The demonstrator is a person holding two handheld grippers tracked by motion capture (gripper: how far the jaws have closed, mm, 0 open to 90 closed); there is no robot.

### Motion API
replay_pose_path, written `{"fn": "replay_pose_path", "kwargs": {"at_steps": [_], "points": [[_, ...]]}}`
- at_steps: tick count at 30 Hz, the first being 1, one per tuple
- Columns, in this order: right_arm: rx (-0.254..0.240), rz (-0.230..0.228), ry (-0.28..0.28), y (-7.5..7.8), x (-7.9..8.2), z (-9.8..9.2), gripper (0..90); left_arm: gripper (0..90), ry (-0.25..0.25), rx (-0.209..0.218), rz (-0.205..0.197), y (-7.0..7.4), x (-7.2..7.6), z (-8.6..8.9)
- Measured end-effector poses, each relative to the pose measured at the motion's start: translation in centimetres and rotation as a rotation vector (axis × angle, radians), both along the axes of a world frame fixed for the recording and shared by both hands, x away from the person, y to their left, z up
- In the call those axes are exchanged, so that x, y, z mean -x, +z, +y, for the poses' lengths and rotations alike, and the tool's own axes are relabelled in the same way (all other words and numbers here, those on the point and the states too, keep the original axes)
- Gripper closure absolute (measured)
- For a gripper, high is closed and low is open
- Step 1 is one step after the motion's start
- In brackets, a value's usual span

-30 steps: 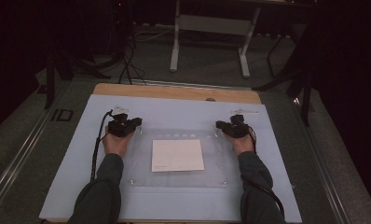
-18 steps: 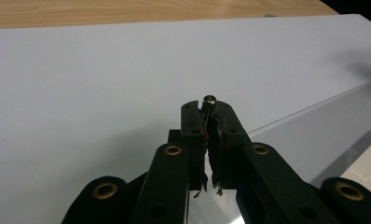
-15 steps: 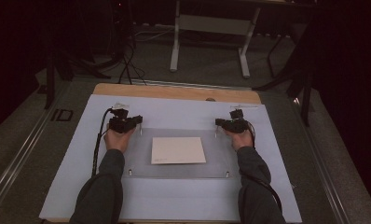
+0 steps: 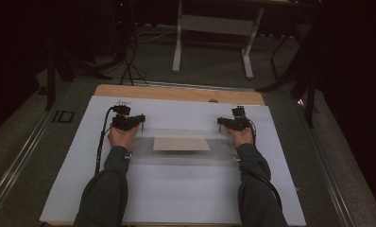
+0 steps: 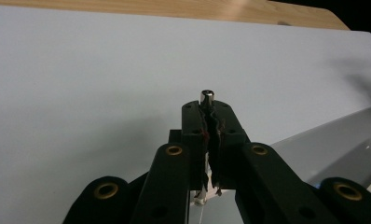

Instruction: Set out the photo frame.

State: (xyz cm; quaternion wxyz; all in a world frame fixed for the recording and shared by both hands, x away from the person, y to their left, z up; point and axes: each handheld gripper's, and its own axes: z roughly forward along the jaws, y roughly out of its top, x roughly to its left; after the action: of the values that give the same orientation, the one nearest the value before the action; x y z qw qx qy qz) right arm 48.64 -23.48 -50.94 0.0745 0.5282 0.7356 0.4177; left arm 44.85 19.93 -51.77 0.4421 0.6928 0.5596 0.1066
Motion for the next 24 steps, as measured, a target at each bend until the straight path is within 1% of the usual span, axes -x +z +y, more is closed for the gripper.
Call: {"fn": "replay_pose_path", "kwargs": {"at_steps": [2,4,6,7,8,9,11,12,13,15,17,18,19,22,24], "points": [[0.014,0.01,-0.003,0.1,-0.1,0.2,85.6,85.3,0.002,-0.005,0.001,0.0,0.0,-0.1],[0.014,0.013,-0.005,0.1,-0.2,0.2,85.6,84.8,0.009,-0.003,0.004,0.1,0.0,-0.1],[0.015,0.013,-0.007,0.1,-0.2,0.3,85.7,83.8,-0.005,-0.027,0.007,0.1,0.1,-0.1],[0.017,0.015,-0.007,0.1,-0.2,0.3,85.6,82.3,-0.022,-0.035,0.001,0.1,0.2,-0.1],[0.018,0.016,-0.006,0.1,-0.3,0.3,85.6,77.5,-0.028,-0.052,-0.008,0.1,0.4,0.0],[0.019,0.017,-0.007,0.1,-0.3,0.3,85.6,75.2,-0.026,-0.065,-0.014,0.2,0.6,0.0],[0.021,0.018,-0.006,0.1,-0.3,0.3,85.6,71.2,-0.031,-0.058,-0.036,0.3,1.0,0.4],[0.022,0.019,-0.005,0.1,-0.3,0.3,85.7,68.0,-0.034,-0.068,-0.05,0.4,1.3,0.6],[0.021,0.019,-0.006,0.1,-0.3,0.3,85.7,66.7,-0.033,-0.09,-0.061,0.5,1.5,0.7],[0.023,0.021,-0.005,0.1,-0.3,0.3,85.7,64.6,-0.044,-0.106,-0.086,0.7,2.1,1.1],[0.024,0.023,-0.002,0.1,-0.3,0.3,85.6,63.5,-0.052,-0.103,-0.101,0.7,2.5,1.4],[0.024,0.023,-0.002,0.1,-0.3,0.3,85.6,62.7,-0.052,-0.103,-0.101,0.7,2.5,1.4],[0.024,0.023,-0.001,0.2,-0.3,0.3,85.6,62.7,-0.065,-0.118,-0.116,0.6,3.0,1.6],[0.016,0.025,0.006,0.1,-0.3,0.2,85.6,62.4,-0.078,-0.129,-0.132,0.5,3.7,1.8],[0.015,0.028,0.0,0.1,-0.4,0.3,85.7,61.8,-0.078,-0.143,-0.151,0.4,4.2,2.0]]}}
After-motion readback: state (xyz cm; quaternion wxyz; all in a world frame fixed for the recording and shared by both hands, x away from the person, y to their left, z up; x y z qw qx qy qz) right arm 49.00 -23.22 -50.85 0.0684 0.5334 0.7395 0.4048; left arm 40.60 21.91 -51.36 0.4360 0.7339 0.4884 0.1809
